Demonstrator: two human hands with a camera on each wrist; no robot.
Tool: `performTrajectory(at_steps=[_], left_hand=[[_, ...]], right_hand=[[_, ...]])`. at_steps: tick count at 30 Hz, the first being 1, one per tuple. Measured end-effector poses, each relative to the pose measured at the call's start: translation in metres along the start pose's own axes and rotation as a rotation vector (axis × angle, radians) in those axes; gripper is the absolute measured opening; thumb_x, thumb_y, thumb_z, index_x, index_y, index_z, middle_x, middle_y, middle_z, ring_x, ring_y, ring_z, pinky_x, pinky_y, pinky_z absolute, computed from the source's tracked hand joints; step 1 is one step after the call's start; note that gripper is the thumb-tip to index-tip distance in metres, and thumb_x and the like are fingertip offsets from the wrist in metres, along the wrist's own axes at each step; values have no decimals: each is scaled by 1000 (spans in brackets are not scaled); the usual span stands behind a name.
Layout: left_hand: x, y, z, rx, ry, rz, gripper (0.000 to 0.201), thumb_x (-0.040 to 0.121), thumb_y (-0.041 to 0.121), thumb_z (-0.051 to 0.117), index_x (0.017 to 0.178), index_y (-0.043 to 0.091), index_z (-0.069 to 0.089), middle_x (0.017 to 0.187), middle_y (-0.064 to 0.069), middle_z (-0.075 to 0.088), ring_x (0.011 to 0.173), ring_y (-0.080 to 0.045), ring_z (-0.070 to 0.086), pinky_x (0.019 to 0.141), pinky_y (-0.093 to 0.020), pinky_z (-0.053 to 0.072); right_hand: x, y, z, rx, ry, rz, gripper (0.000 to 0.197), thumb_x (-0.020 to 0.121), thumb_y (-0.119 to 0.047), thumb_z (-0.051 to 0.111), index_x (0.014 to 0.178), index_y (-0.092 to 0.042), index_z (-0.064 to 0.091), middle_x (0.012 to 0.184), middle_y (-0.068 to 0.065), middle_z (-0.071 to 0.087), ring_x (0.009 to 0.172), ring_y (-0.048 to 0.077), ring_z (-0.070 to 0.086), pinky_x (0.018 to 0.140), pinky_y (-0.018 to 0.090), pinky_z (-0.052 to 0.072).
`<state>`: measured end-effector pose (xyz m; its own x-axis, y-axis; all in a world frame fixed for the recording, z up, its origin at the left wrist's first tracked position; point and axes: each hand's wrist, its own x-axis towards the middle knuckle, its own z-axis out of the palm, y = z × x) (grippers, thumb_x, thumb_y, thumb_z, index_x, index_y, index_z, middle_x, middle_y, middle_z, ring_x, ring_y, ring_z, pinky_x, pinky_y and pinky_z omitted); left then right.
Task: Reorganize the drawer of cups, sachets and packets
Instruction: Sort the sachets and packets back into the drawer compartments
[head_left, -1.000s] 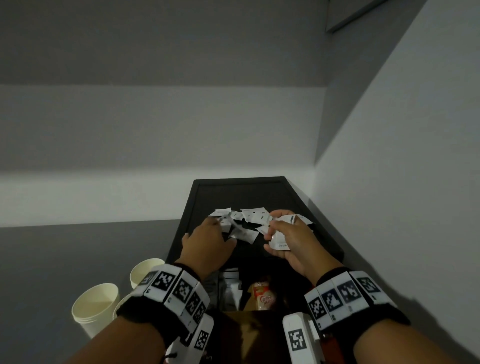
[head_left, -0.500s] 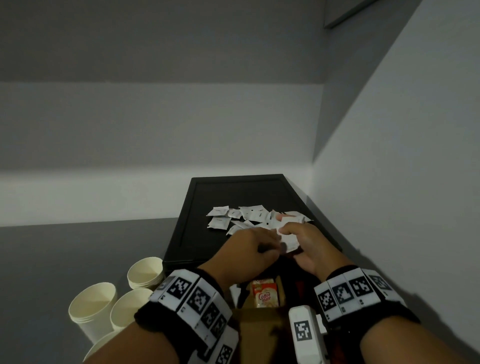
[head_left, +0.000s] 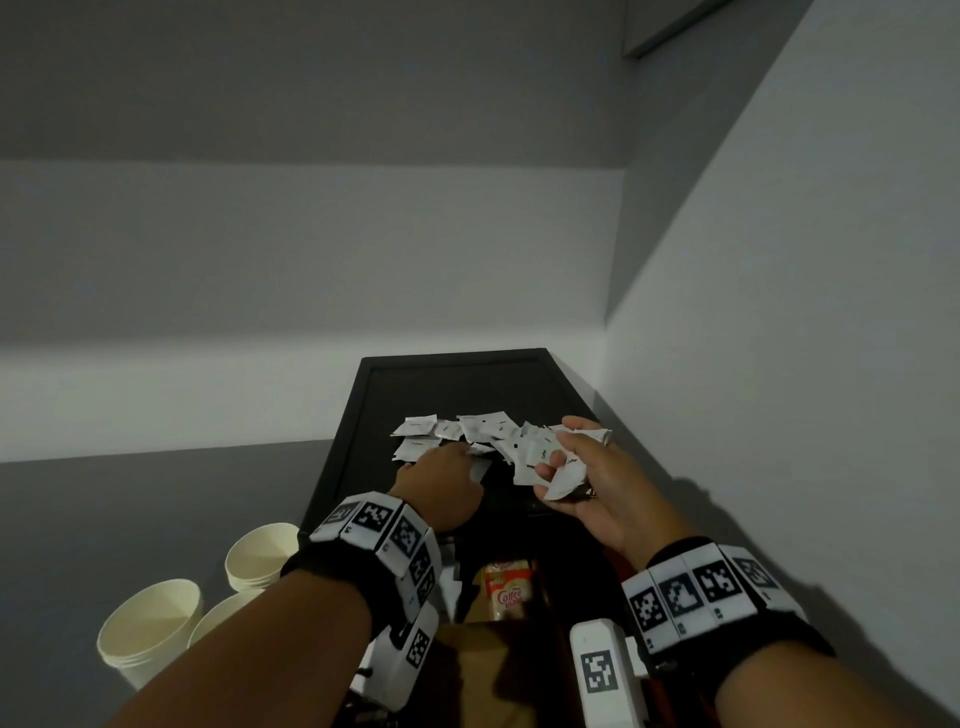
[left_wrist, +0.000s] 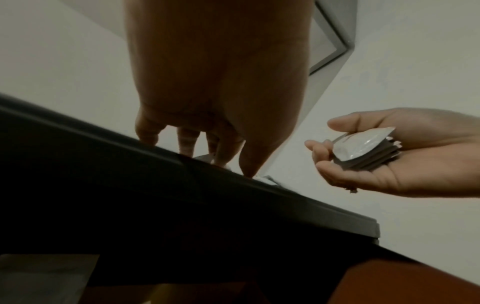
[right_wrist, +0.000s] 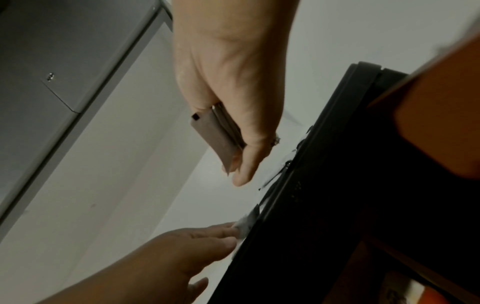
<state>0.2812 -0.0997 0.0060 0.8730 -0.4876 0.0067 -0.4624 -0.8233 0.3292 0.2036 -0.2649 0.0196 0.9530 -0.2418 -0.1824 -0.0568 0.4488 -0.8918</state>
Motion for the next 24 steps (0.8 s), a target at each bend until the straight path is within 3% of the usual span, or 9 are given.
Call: performTrajectory(at_steps=[2,4,7,9,12,16,19,21,24], left_hand=[[-7,4,-3,-48,104,51,39,89,20,48,125,7,51,144,-5,41,128,-22,41,105,-45,37],[-19,15,-7,-85,223,131,54,90,22,52,140,7,38,154,0,25,139,-18,27,112,-42,31],[-41,36,-9,-169,264,297,68,90,23,56,149,14,22,157,4,15,140,-12,22,115,-24,24],[-55,50,-7,-215,185,389,66,90,21,56,148,19,25,156,7,15,136,-6,28,103,-5,21],[-65,59,-6,-268,82,494,47,89,17,57,135,16,48,149,8,30,125,0,35,89,5,24],[-64,54,-13,-374,-8,474,27,91,17,55,116,14,65,130,14,50,98,-8,56,81,-13,45],[-51,36,-18,-418,154,270,21,92,15,53,105,14,69,123,7,60,102,-8,58,79,-11,42],[-37,20,-15,-290,216,130,29,92,15,51,119,14,62,130,0,56,117,-15,52,89,-17,38],[-21,2,-1,-11,-14,13,49,95,26,44,143,22,37,153,0,27,140,-22,23,113,-38,24]], right_hand=[[0,1,-1,10,-5,-31,33,92,-25,56,124,-28,47,105,13,55,89,24,59,65,41,53],[1,3,-1,-1,7,-61,38,92,-35,53,128,-27,43,105,10,54,86,21,59,56,33,54],[-1,4,6,2,2,-100,38,90,-39,53,122,-22,46,99,9,57,83,19,60,60,33,54],[-1,4,10,-8,-9,-135,48,82,-42,58,123,-18,50,109,12,58,93,23,59,69,36,53],[-1,3,13,-56,-20,-170,43,84,-30,63,124,-20,51,106,9,60,102,25,57,77,35,49],[-3,4,10,-82,-44,-175,40,85,2,56,118,-21,55,96,12,63,84,23,61,66,31,51],[-5,3,9,-19,-46,-135,39,85,8,50,108,-24,57,107,16,60,81,23,64,58,30,53],[-7,3,8,-3,-51,-130,39,85,7,52,107,-24,57,114,16,55,85,23,62,60,30,54],[-9,2,9,-15,-62,-140,37,85,6,52,106,-24,58,116,15,54,86,21,60,61,30,55]])
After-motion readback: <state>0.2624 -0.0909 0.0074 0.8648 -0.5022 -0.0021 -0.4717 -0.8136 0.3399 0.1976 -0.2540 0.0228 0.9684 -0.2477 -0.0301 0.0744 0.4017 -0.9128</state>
